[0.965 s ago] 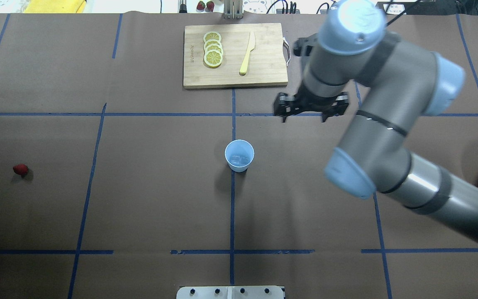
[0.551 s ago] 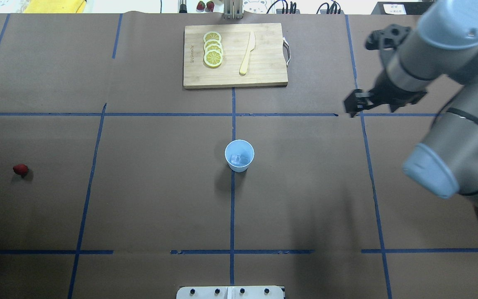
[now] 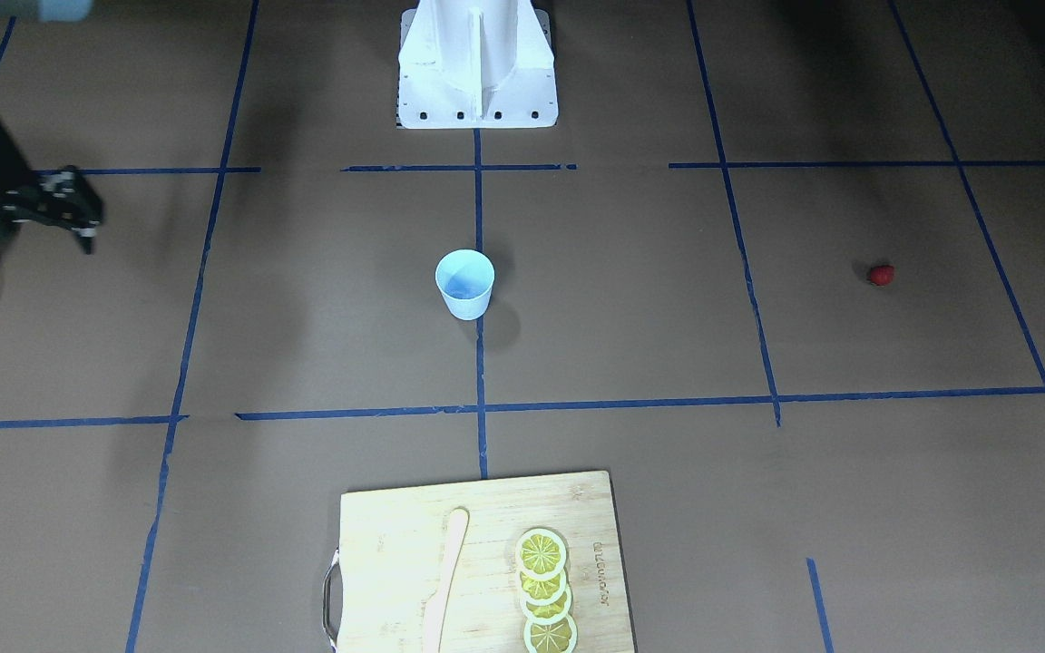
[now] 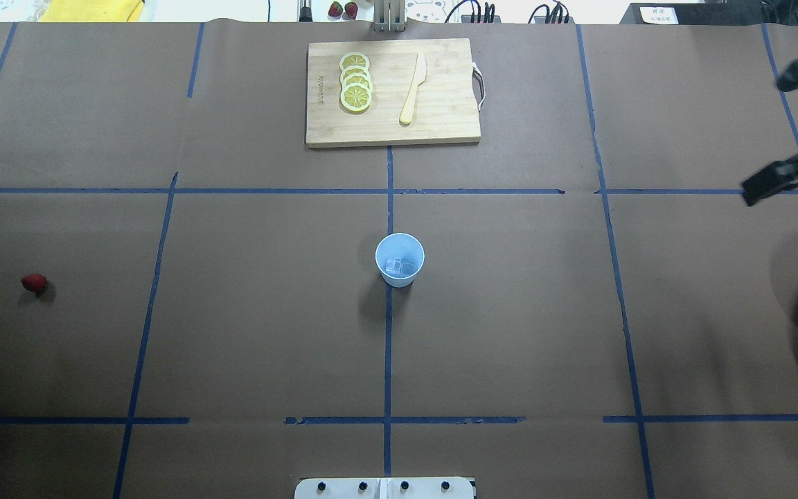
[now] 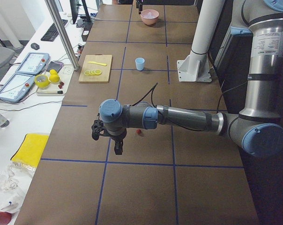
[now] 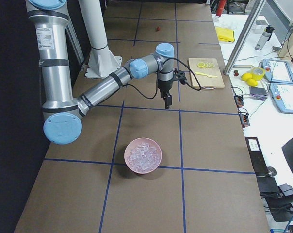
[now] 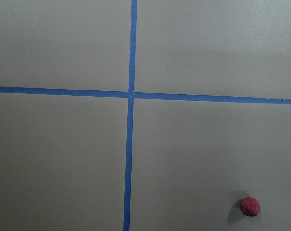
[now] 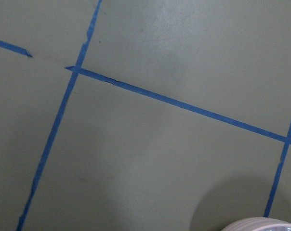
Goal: Put ice and strawberries in cup
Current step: 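Move the right gripper back toward the pink ice bowl, then grasp an ice cube from the pink bowl with the right gripper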
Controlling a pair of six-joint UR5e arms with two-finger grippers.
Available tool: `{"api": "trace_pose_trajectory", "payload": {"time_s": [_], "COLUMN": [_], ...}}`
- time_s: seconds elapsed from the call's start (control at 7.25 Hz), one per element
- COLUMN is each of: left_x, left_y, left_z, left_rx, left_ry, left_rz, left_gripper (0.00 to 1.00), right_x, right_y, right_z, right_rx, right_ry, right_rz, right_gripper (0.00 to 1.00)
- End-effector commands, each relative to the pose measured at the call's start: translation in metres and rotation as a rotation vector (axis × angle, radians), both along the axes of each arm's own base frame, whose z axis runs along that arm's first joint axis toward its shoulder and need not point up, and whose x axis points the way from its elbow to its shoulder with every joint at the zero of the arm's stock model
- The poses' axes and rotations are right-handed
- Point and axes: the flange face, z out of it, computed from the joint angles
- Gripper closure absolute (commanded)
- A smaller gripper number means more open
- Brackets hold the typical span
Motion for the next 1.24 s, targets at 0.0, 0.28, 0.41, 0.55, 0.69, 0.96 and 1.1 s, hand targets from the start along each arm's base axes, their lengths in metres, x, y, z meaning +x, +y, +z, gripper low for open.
{"api": "trace_pose_trajectory", "payload": {"time_s": [0.0,0.28,0.41,0.55,0.69,0.96,1.1], "left_x": [0.000,0.000,0.000,0.000,0.000,0.000,0.000], "left_y": [0.001,0.001,0.001,0.001,0.001,0.001,0.001], "left_z": [-0.002,-0.002,-0.003,-0.005,-0.006,-0.006,-0.006], "left_rx": [0.003,0.005,0.006,0.010,0.010,0.010,0.010], "left_ry": [0.000,0.000,0.000,0.000,0.000,0.000,0.000], "left_rz": [-0.001,0.000,0.000,-0.001,-0.001,-0.001,-0.001], "left_gripper": [0.00,0.00,0.00,0.00,0.00,0.00,0.00], "right_x": [0.069,0.082,0.085,0.088,0.089,0.090,0.090], "right_y": [0.016,0.021,0.032,0.046,0.051,0.054,0.055], "right_z": [0.063,0.109,0.128,0.157,0.189,0.246,0.260], "right_rx": [0.059,0.017,0.040,0.101,0.115,0.119,0.114], "right_ry": [-0.016,-0.038,-0.041,-0.048,-0.050,-0.051,-0.052], "right_rz": [-0.103,-0.159,-0.162,-0.155,-0.156,-0.160,-0.159], "right_gripper": [0.01,0.01,0.01,0.01,0.02,0.05,0.05]}}
